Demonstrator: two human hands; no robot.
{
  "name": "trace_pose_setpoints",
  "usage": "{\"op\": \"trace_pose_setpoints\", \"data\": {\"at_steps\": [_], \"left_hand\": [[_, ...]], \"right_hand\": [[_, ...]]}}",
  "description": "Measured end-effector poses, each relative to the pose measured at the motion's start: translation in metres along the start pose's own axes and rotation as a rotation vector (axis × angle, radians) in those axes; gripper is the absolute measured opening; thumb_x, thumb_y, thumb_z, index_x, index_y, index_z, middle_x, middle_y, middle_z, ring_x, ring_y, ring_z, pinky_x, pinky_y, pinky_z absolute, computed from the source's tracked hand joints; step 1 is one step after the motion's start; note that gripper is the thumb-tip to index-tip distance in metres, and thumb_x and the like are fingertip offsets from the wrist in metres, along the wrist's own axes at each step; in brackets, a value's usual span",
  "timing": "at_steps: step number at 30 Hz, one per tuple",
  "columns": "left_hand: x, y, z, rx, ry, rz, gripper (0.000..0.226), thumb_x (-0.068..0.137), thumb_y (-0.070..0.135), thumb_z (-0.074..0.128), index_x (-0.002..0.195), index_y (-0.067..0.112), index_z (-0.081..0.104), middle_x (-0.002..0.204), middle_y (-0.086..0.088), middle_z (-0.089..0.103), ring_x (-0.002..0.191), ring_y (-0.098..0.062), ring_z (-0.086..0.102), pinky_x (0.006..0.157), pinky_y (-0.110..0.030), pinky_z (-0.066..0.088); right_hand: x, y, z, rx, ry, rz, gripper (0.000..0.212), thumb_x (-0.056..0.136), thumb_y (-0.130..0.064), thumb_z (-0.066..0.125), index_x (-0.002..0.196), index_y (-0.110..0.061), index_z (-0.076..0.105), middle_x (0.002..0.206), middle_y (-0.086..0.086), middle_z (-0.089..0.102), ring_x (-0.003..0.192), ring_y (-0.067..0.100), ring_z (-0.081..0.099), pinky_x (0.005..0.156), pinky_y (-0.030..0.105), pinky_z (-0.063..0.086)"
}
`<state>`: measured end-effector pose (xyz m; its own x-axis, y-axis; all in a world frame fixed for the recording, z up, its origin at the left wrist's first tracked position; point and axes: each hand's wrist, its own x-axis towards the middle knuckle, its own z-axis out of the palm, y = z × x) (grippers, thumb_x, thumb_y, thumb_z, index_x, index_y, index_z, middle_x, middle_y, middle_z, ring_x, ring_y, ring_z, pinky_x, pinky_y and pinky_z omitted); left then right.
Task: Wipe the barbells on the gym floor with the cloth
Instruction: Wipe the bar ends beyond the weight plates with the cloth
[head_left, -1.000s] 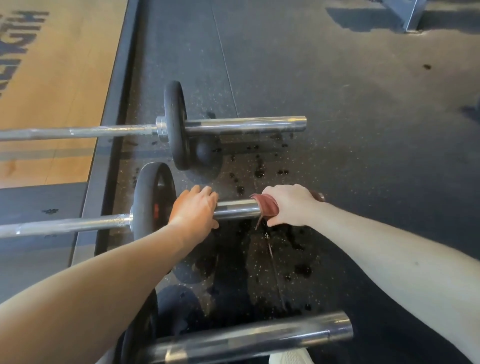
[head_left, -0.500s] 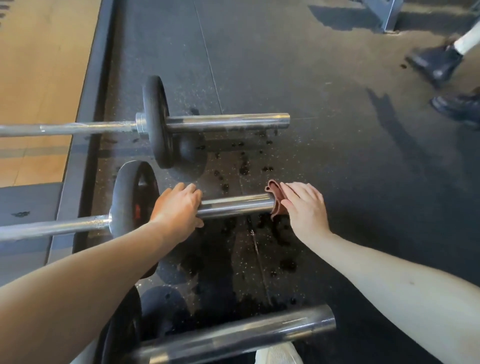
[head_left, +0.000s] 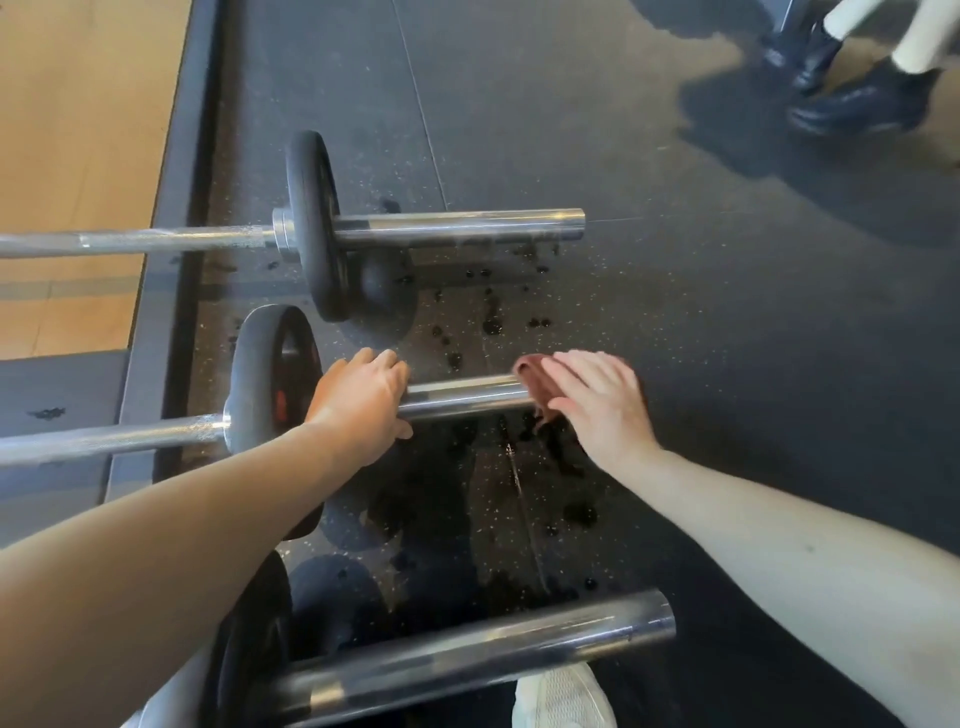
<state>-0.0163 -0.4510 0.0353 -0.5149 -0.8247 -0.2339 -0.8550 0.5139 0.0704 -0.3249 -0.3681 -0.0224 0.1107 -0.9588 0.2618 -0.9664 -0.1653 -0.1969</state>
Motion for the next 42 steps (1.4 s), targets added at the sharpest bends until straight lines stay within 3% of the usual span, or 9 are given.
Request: {"op": "trace_pose_setpoints", "data": {"at_steps": [4, 6, 9, 13, 21, 26, 30, 36, 42], "left_hand": [[0.001, -0.001, 0.002, 0.001, 0.010, -0.004, 0.047, 0.083, 0.049, 0.078, 0.118, 0.026, 0.059, 0.114, 0.006, 0.054, 0.105, -0.018, 0.048, 0.090, -0.034, 0.042], [0.001, -0.001, 0.003, 0.009, 0.006, -0.009, 0.047, 0.083, 0.049, 0.077, 0.119, 0.025, 0.059, 0.114, 0.005, 0.054, 0.106, -0.018, 0.049, 0.091, -0.034, 0.043], [-0.001, 0.004, 0.004, 0.070, -0.006, -0.031, 0.051, 0.085, 0.050, 0.076, 0.125, 0.024, 0.056, 0.121, 0.003, 0.055, 0.111, -0.020, 0.051, 0.095, -0.036, 0.045], [0.002, 0.005, 0.001, 0.093, -0.003, -0.044, 0.055, 0.086, 0.050, 0.075, 0.129, 0.023, 0.054, 0.127, 0.001, 0.055, 0.116, -0.021, 0.052, 0.098, -0.036, 0.045], [0.010, -0.002, -0.002, 0.030, -0.064, -0.036, 0.050, 0.082, 0.053, 0.076, 0.122, 0.027, 0.060, 0.110, 0.005, 0.057, 0.101, -0.017, 0.053, 0.085, -0.034, 0.048], [0.015, -0.005, -0.011, -0.079, -0.220, -0.118, 0.039, 0.085, 0.051, 0.074, 0.116, 0.030, 0.065, 0.097, 0.008, 0.059, 0.089, -0.016, 0.058, 0.069, -0.030, 0.040], [0.014, -0.004, -0.012, -0.047, -0.132, -0.051, 0.041, 0.084, 0.049, 0.075, 0.118, 0.029, 0.062, 0.104, 0.007, 0.059, 0.097, -0.016, 0.056, 0.077, -0.031, 0.044], [0.003, -0.001, -0.002, -0.024, 0.015, 0.003, 0.043, 0.087, 0.046, 0.074, 0.120, 0.028, 0.053, 0.112, 0.006, 0.057, 0.103, -0.017, 0.052, 0.086, -0.033, 0.046], [-0.002, -0.001, 0.003, -0.067, 0.060, 0.019, 0.039, 0.088, 0.044, 0.073, 0.119, 0.027, 0.056, 0.111, 0.006, 0.058, 0.101, -0.016, 0.050, 0.085, -0.032, 0.044]], "right_hand": [[-0.001, -0.024, 0.011, 0.005, 0.035, 0.113, 0.045, 0.095, -0.022, 0.067, 0.139, -0.020, 0.061, 0.138, 0.002, 0.060, 0.135, 0.027, 0.048, 0.118, 0.050, 0.027], [0.009, -0.065, 0.019, 0.027, 0.007, 0.020, 0.051, 0.092, -0.030, 0.069, 0.142, -0.022, 0.058, 0.138, 0.001, 0.059, 0.133, 0.024, 0.047, 0.116, 0.047, 0.027], [0.037, -0.105, 0.027, -0.169, -0.215, -0.095, 0.076, 0.086, -0.052, 0.073, 0.148, -0.024, 0.039, 0.133, 0.003, 0.057, 0.124, 0.026, 0.051, 0.109, 0.045, 0.034], [0.068, -0.100, 0.023, -0.279, -0.391, -0.106, 0.072, 0.081, -0.066, 0.071, 0.133, -0.028, 0.041, 0.115, 0.003, 0.059, 0.106, 0.026, 0.058, 0.093, 0.043, 0.044], [0.122, -0.076, 0.003, 0.230, -0.936, 0.029, 0.058, 0.063, -0.066, 0.081, 0.115, -0.043, 0.066, 0.101, -0.016, 0.069, 0.092, 0.011, 0.067, 0.085, 0.040, 0.058], [0.151, -0.078, -0.003, 0.176, -1.252, 0.057, 0.062, 0.062, -0.075, 0.079, 0.113, -0.041, 0.067, 0.106, -0.009, 0.071, 0.095, 0.018, 0.071, 0.092, 0.045, 0.058], [0.132, -0.083, -0.011, 0.186, -1.094, 0.038, 0.056, 0.070, -0.070, 0.077, 0.116, -0.039, 0.065, 0.106, -0.011, 0.069, 0.095, 0.015, 0.068, 0.092, 0.045, 0.056], [0.032, -0.104, 0.017, -0.094, -0.225, -0.142, 0.066, 0.098, -0.052, 0.053, 0.155, -0.027, 0.033, 0.138, 0.002, 0.053, 0.128, 0.025, 0.049, 0.114, 0.044, 0.034], [-0.004, -0.023, 0.001, -0.165, -0.172, 0.038, 0.063, 0.102, -0.038, 0.052, 0.159, -0.028, 0.027, 0.155, 0.003, 0.041, 0.147, 0.027, 0.032, 0.126, 0.049, 0.015]]}}
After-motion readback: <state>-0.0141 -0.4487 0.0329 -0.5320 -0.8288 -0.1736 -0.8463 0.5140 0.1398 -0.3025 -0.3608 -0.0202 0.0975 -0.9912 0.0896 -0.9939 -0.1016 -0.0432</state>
